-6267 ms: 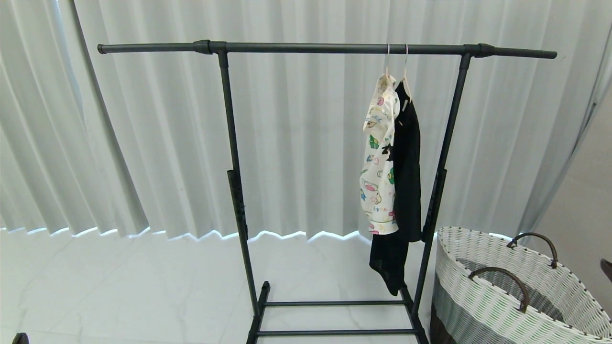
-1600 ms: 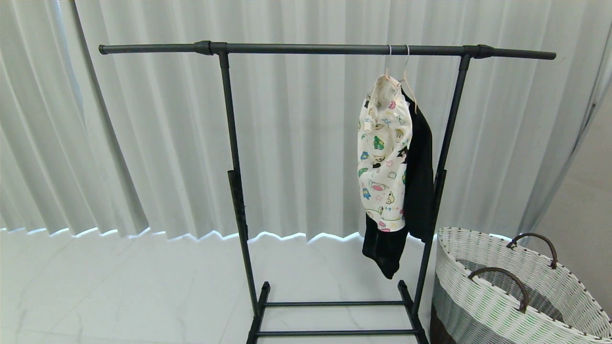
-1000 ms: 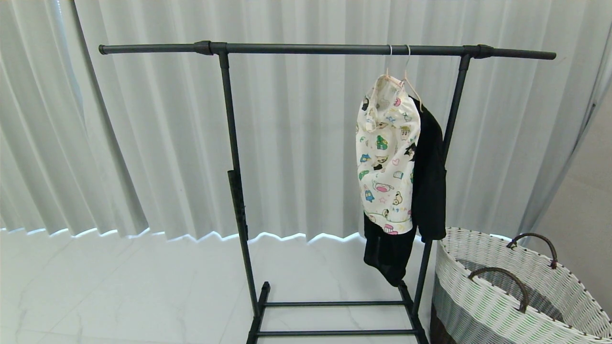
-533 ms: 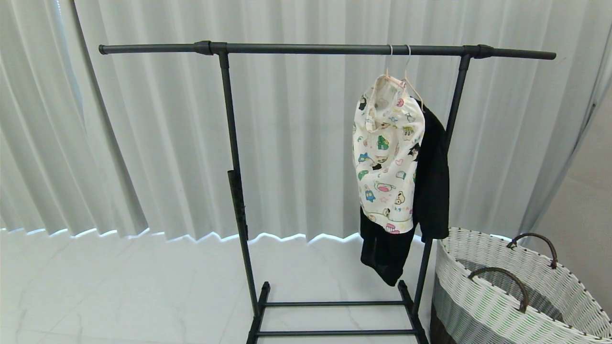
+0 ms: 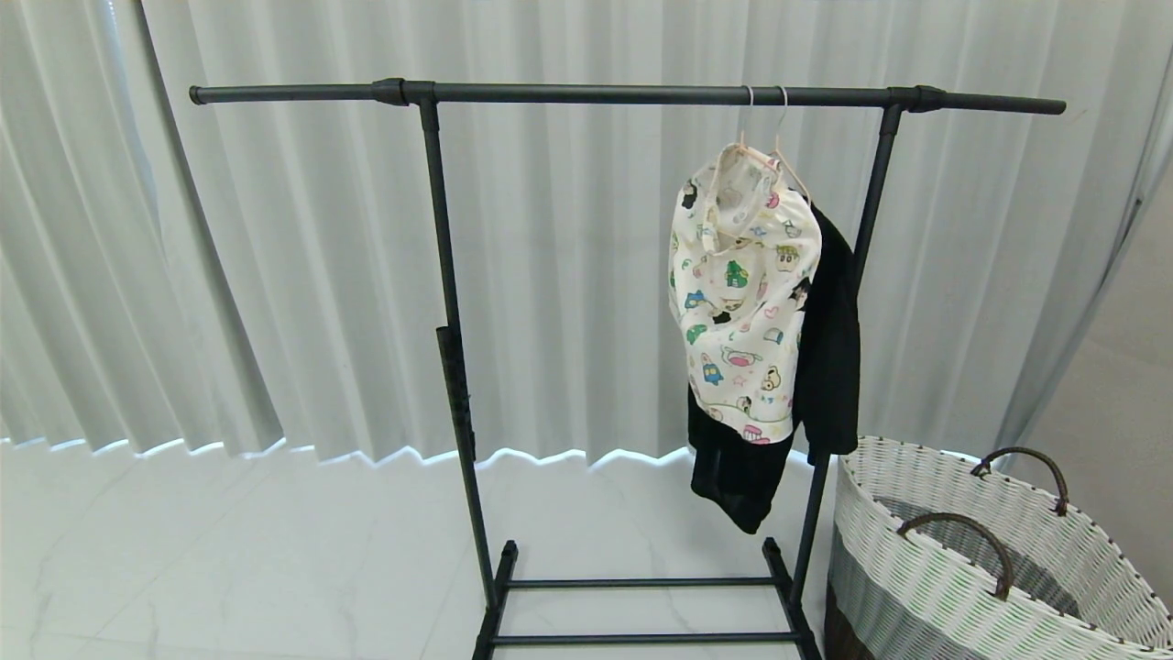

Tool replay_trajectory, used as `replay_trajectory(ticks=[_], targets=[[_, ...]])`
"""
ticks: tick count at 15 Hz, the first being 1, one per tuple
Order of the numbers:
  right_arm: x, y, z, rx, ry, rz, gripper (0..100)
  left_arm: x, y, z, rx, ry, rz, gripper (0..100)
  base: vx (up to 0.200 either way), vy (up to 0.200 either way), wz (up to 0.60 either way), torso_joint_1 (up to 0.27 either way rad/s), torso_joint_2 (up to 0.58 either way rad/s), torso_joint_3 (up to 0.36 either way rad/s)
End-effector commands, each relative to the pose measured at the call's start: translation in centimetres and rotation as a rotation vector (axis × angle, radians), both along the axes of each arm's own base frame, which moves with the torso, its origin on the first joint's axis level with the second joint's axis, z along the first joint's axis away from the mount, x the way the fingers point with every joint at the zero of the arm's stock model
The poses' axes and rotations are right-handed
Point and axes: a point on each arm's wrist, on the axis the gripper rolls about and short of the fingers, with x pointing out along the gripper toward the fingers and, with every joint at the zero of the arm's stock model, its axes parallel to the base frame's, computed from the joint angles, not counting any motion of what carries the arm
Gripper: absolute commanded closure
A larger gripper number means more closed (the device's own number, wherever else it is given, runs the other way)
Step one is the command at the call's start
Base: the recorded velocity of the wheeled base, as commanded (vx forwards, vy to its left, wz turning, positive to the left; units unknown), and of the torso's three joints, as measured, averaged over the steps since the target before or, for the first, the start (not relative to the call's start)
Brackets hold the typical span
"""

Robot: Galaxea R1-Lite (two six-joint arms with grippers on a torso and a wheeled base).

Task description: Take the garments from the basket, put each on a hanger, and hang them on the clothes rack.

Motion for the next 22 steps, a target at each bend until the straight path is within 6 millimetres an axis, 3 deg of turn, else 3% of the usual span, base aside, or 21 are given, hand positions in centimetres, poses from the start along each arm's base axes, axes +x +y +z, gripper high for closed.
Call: replay_trajectory(ticks=[1, 22], targets=[[0.0, 0.0, 0.0, 0.0, 0.0, 0.0, 0, 0.0, 0.0, 0.0, 0.001, -0.001, 0.0, 0, 0.0, 0.0, 0.0, 0.0, 0.0, 0.0], [0.0, 0.0, 0.0, 0.0, 0.0, 0.0, 0, 0.0, 0.0, -0.01, 0.0, 0.001, 0.0, 0, 0.0, 0.0, 0.0, 0.0, 0.0, 0.0]])
